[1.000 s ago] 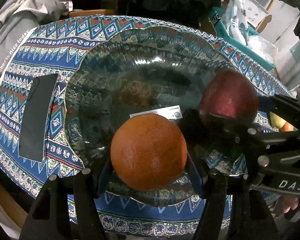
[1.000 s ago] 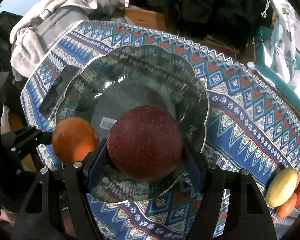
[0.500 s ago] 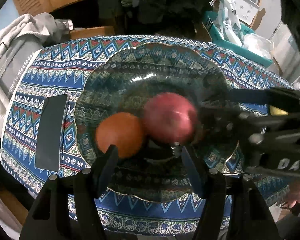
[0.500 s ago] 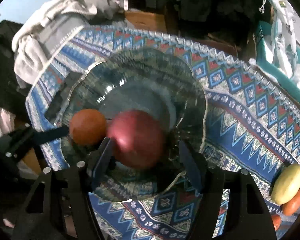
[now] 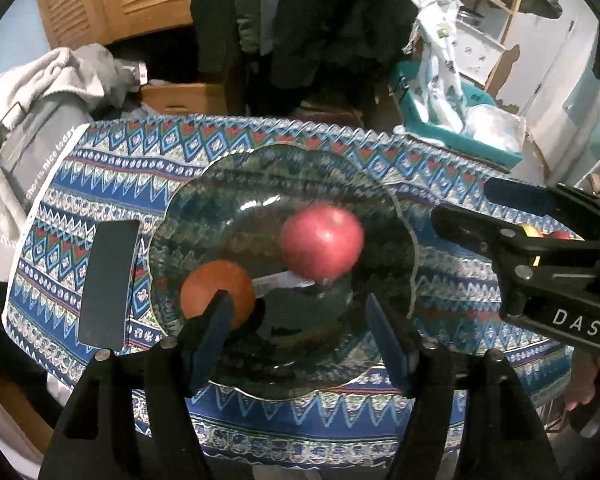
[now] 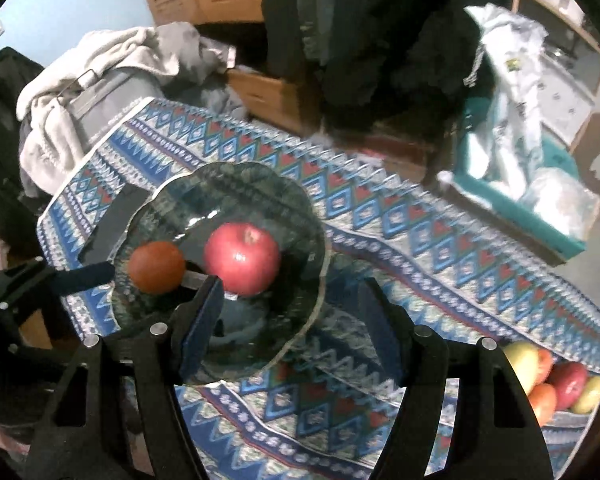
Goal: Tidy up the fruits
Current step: 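Withdraw both tools from the plate back toward the remaining fruits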
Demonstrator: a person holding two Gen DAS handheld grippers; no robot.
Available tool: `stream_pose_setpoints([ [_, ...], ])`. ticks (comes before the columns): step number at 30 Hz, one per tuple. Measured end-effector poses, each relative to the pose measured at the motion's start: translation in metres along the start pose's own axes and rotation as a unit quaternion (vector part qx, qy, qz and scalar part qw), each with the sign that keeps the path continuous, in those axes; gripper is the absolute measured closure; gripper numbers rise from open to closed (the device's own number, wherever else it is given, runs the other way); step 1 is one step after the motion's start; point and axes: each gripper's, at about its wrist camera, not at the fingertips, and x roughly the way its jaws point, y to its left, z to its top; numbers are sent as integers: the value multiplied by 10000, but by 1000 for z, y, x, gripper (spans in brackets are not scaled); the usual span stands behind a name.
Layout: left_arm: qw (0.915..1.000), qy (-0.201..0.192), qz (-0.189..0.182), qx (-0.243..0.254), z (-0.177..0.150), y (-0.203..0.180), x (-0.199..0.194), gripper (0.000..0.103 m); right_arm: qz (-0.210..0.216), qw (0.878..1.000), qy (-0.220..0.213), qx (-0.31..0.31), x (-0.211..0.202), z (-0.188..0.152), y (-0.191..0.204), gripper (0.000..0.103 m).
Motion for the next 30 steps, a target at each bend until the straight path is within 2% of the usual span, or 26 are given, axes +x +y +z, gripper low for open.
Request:
stream_pose_setpoints([
  [6,9997,-166,-86,126,6,-18,-16,29,-189,9993,-277,141,-34,-4,-18,32],
  [14,9984,-476,-150,266,14,-39,-43,22,-304,9955,-741,507,-84,-12,-47,26],
  [18,9974,-592,-118,387,17,-50,-54,22,-412,9924,-940,682,-107,-18,-62,21],
  [25,9947,-798,34,642,19,-71,-71,20,-599,9871,-1250,800,-146,-36,-84,19],
  [26,9941,-837,26,690,19,-76,-75,17,-621,9867,-1265,809,-150,-39,-87,18],
  [30,9921,-933,-29,833,20,-91,-84,16,-811,9839,-1366,815,-168,-50,-100,18],
])
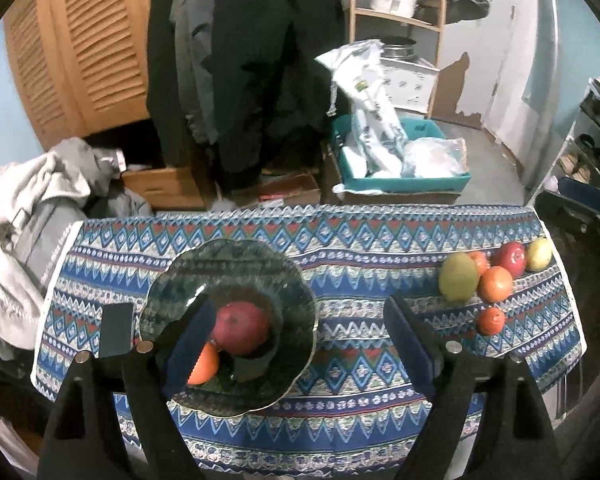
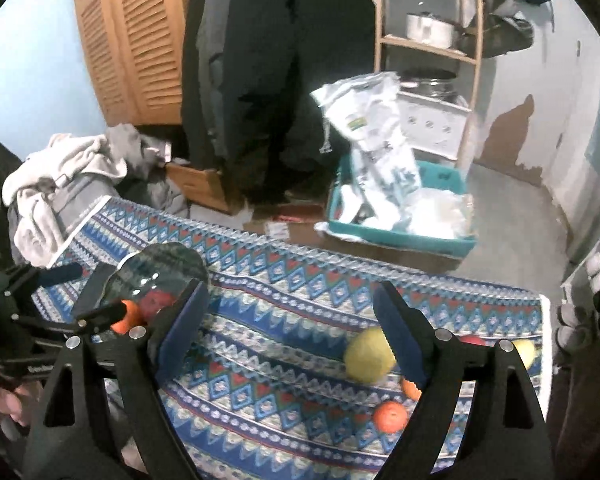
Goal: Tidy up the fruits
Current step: 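Withdraw both tools from the plate back toward the remaining fruits, then grasp the large yellow-green pear with the left tool while the right tool grasps the red apple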
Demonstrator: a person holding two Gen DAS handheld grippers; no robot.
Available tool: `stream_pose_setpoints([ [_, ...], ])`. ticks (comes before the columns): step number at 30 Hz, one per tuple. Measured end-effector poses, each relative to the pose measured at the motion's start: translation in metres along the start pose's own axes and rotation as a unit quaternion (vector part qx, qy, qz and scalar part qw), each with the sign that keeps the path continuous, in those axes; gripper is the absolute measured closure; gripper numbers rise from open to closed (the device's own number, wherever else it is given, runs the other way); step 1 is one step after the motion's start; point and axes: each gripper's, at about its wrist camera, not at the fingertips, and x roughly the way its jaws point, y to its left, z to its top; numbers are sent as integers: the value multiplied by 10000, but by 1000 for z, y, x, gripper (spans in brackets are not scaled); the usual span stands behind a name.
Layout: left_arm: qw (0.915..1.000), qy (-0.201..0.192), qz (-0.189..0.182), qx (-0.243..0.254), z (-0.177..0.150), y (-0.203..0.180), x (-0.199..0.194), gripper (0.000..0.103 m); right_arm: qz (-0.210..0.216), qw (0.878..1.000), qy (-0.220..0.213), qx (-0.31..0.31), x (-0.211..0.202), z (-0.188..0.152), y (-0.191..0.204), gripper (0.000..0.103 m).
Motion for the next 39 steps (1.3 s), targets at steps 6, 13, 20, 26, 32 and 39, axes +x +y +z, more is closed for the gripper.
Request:
stream_pose_setpoints([
  [6,9998,-58,-92,169,9,-23,-7,16,-249,9996,-126,99,-22,-10,-31,17],
  [13,9993,-12,-158,342,14,-50,2,15,-447,9981,-63,428,-34,-27,-73,17],
  [20,9983,260,-295,420,19,-76,25,15,-717,9949,153,686,-30,-46,-113,17],
  [26,9967,446,-310,608,25,-108,51,15,-894,9911,486,853,-16,-63,-144,17],
  [32,9936,709,-399,781,31,-137,81,15,-777,9857,881,1208,6,-74,-177,17],
  [39,9883,1103,-611,859,35,-161,119,15,-705,9791,1353,1347,39,-77,-200,17],
])
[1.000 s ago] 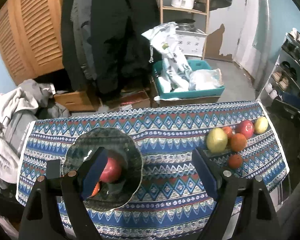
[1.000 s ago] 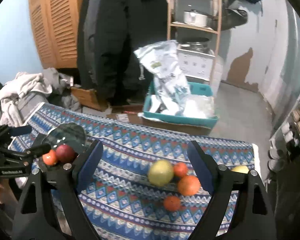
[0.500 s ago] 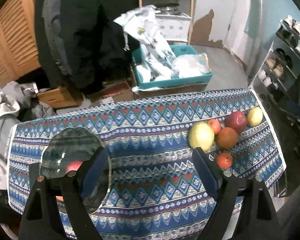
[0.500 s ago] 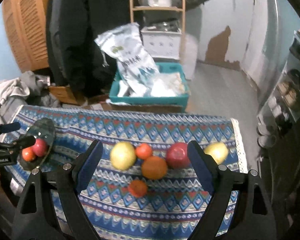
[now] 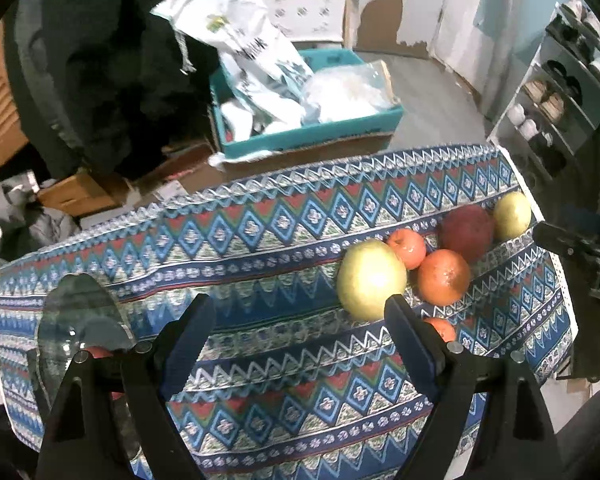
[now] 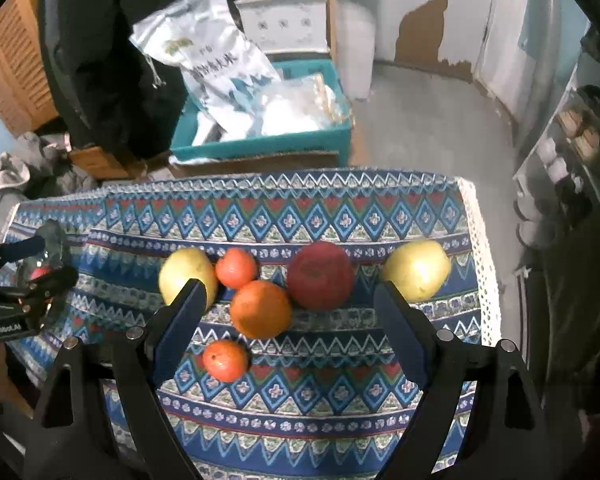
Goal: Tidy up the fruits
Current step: 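Grasp the large yellow-green pear with the left tool while the right tool grasps the red apple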
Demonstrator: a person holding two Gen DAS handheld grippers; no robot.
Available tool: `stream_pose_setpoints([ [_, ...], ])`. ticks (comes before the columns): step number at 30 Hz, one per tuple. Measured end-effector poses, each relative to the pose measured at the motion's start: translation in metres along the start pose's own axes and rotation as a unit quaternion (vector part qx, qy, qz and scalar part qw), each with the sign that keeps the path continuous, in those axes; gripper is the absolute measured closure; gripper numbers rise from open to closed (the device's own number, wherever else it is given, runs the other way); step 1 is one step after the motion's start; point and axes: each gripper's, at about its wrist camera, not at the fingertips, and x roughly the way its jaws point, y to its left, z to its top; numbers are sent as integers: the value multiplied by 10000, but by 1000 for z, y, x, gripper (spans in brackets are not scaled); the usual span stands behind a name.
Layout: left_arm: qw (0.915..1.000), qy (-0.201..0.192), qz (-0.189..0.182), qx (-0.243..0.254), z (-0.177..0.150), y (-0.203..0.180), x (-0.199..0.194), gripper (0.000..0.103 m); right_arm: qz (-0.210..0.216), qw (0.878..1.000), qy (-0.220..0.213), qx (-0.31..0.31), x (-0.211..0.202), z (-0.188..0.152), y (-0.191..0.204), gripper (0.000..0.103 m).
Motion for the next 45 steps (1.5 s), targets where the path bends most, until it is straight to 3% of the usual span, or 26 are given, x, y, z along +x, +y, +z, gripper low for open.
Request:
stream_pose_setpoints([
  [14,9956,800,-451,-193,14,-25,83,15,-163,9964,827,64,84,9,-18,17],
  [37,9864,1315,-920,-358,6,-45,143,14,-17,9922,1206,332,138,1,-39,19],
  [42,9862,1246,-1057,-270,8,-50,141,29,124,9919,1217,349,144,2,-40,27],
  [45,9874,1243,-959,-185,10,-55,140,29,91,9927,1155,348,144,2,-39,28],
])
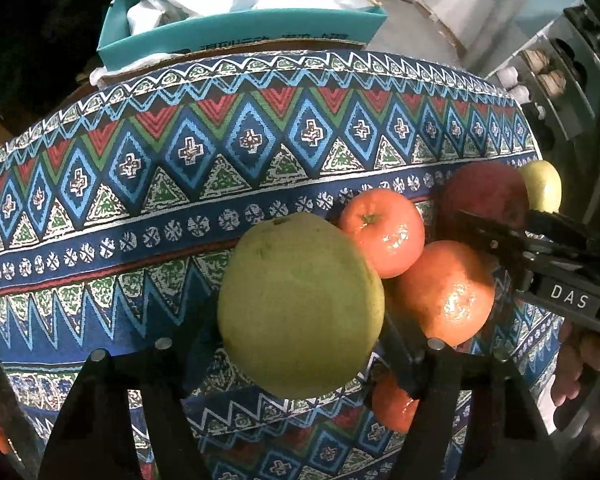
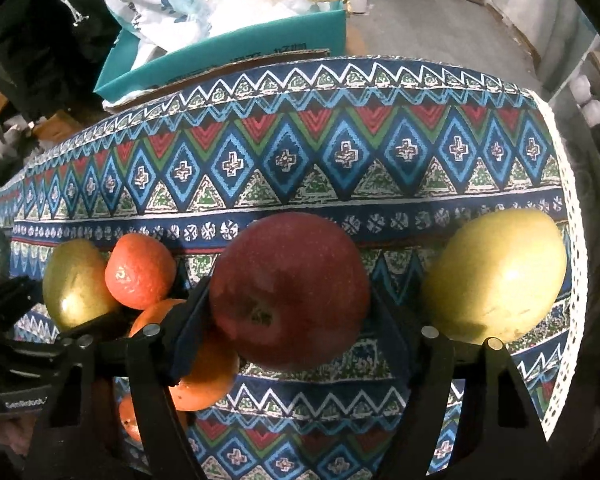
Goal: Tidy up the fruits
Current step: 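Grasp the large yellow-green pear with the left tool while the right tool grasps the red apple, then lift the pear with the left tool while the right tool lifts the red apple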
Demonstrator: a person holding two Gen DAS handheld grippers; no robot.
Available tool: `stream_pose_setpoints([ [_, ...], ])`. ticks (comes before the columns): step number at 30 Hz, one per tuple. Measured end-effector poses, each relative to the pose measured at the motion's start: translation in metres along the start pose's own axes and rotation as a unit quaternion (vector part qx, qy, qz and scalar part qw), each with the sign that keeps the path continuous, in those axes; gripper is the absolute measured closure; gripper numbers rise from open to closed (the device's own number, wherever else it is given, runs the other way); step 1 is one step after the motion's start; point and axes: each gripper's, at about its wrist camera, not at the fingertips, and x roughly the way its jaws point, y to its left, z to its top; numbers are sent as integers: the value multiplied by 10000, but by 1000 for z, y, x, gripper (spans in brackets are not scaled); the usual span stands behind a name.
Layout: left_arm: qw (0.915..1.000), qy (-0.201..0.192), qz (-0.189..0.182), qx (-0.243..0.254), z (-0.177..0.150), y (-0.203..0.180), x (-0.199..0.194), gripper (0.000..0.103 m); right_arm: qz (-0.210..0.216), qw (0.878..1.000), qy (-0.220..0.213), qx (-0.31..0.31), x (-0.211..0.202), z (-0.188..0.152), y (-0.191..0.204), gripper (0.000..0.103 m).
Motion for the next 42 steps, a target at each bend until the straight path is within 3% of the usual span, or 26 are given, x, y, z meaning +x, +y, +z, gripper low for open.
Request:
stream_pose_setpoints([
  [6,10000,-50,29,-29,-4,-6,1,29,-135,9998,-153,-63,-3,-4,5,28],
  [15,9994,-295,81,-154,-19,13,-16,29,-183,9979,-589,-200,-28,-13,19,28],
  [42,9909,-1287,144,-359,-51,50,-133,29,281,9868,-1499,-538,-117,-21,80,28],
])
